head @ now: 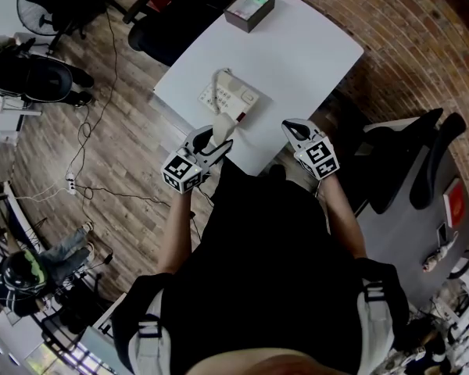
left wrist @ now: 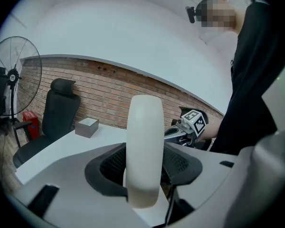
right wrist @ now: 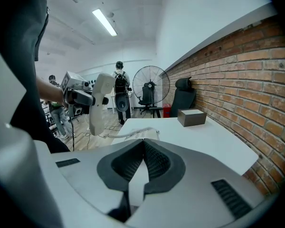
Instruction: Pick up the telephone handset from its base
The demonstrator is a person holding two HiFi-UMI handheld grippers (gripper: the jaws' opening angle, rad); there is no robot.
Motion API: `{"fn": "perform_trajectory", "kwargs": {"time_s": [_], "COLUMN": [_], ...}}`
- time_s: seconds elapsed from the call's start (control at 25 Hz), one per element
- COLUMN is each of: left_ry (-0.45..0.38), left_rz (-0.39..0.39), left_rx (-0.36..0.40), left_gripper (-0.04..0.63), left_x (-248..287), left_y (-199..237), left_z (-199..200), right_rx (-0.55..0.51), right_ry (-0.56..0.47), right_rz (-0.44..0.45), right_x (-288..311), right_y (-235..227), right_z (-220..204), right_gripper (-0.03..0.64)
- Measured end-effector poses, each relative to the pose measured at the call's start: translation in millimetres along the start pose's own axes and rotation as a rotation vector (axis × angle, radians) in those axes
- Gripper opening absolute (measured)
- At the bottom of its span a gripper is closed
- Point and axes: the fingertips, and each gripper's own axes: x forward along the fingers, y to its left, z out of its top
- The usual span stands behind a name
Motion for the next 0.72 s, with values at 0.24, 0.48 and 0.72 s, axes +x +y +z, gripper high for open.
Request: {"fn": "perform_trajectory", "kwargs": {"time_s": [0.24,0.48,0.72], "left_ry": [0.006,0.018,0.024], "left_rz": [0.001,-0.003,-0.011], "left_rx": [0.002,0.005,0.002], "left_gripper": [0.227,0.227,0.227], "left_x": [-0.3,3.3,4.1], "left_y": [4.7,7.7,10.0], "left_z": [0.5,-0.3,-0.7], "right_rx": [0.005,0.010,0.028], "right_ry": [-0.005,-0.004,0.001], "right_rz": [0.009,0.018,0.015], "right_x": [4.4,9.4,11.7], "right_y": [1.1,0.4,0.4], "right_z": [3.6,3.6,0.1], "right_gripper": [-0.003,-0.003,-0.003]}}
